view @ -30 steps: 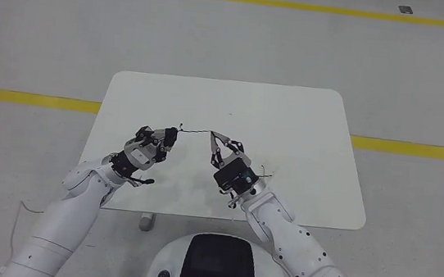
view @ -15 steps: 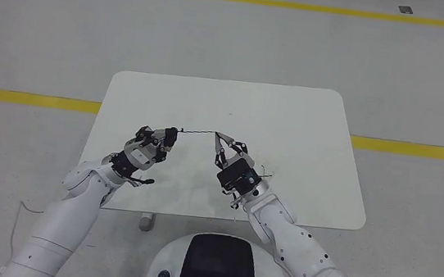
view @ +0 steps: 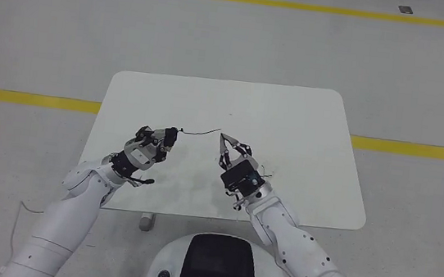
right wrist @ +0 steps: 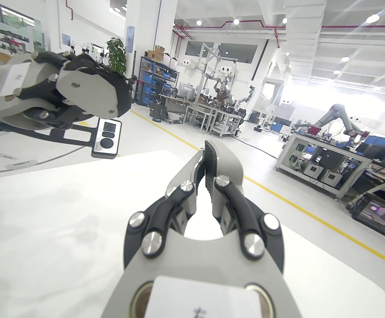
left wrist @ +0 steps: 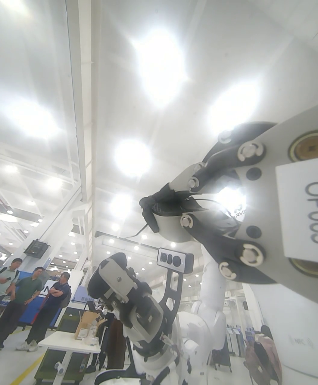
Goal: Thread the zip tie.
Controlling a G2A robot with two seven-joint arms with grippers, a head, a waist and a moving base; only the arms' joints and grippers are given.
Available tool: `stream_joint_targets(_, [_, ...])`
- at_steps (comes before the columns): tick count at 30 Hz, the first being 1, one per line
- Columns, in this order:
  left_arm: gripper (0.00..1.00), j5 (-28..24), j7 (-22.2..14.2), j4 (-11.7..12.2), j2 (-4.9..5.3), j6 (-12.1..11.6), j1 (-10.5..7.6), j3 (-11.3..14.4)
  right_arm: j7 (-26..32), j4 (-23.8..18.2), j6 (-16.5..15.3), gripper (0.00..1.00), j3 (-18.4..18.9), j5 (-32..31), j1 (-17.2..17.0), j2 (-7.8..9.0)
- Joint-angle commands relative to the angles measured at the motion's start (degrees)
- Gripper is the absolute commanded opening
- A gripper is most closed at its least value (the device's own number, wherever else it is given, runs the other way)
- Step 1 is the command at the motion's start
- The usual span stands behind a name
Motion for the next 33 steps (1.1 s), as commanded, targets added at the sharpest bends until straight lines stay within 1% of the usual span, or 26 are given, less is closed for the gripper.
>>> stream_joint_targets(1, [0.00,0.0,0.0,0.0,0.00,0.0,0.00,0.0,0.2,0.2,0.3,0.00,0.4,0.0,-0.2,0.07])
stream_joint_targets(2, [0.00,0.0,0.0,0.0,0.00,0.0,0.00,0.0,0.6,0.2,0.0,0.00,0.8,0.3,-0.5,0.10])
stream_joint_targets(3, [0.00,0.0,0.0,0.0,0.00,0.0,0.00,0.0,1.4,0.3,-0.9,0.30,1.0,0.6,-0.6,0.15])
stream_joint_targets(4, [0.00,0.0,0.0,0.0,0.00,0.0,0.00,0.0,2.5,0.3,-2.8,1.00,1.3,1.1,-0.6,0.24])
stream_joint_targets(5, [0.00,0.0,0.0,0.0,0.00,0.0,0.00,0.0,3.7,0.3,-4.1,1.00,2.1,2.0,-0.7,0.39])
stream_joint_targets(13, [0.00,0.0,0.0,0.0,0.00,0.0,0.00,0.0,3.7,0.3,-4.1,1.00,2.1,2.0,-0.7,0.39])
stream_joint_targets(14, [0.00,0.3,0.9,-0.3,-0.05,-0.1,-0.04,0.2,4.0,0.2,-4.1,1.00,2.2,2.2,-0.8,0.37])
stream_joint_targets(16, [0.00,0.5,1.5,-0.6,-0.07,0.6,-0.08,0.5,4.4,0.1,-5.0,1.00,3.4,6.4,-1.3,0.27])
stream_joint_targets(17, [0.00,0.7,1.4,-0.5,-0.03,0.7,-0.04,0.4,4.5,0.4,-5.3,1.00,4.2,7.1,-1.2,0.34])
stream_joint_targets(21, [0.00,2.7,0.9,-0.3,0.31,2.0,0.40,-0.4,5.8,0.7,-7.4,1.00,7.4,9.4,-1.9,0.82])
stream_joint_targets(23, [0.00,3.2,0.5,-0.2,0.44,2.4,0.87,-0.6,7.7,0.6,-8.9,1.00,9.0,10.8,-2.5,1.10])
stream_joint_targets(24, [0.00,3.8,0.5,-0.1,0.52,2.8,1.01,-0.7,10.0,0.7,-10.6,1.00,9.5,11.6,-2.7,1.25])
stream_joint_targets(25, [0.00,4.7,0.8,0.2,0.62,3.1,1.14,-0.8,12.9,0.9,-14.2,1.00,9.9,11.1,-2.5,1.60])
stream_joint_targets(26, [0.00,5.2,1.1,0.5,0.65,3.0,1.20,-0.8,15.0,1.6,-16.1,1.00,10.5,10.6,-2.5,1.89])
stream_joint_targets(33, [0.00,5.4,1.0,0.6,0.65,2.9,1.20,-0.7,15.5,1.6,-16.5,1.00,10.8,10.5,-2.4,1.97])
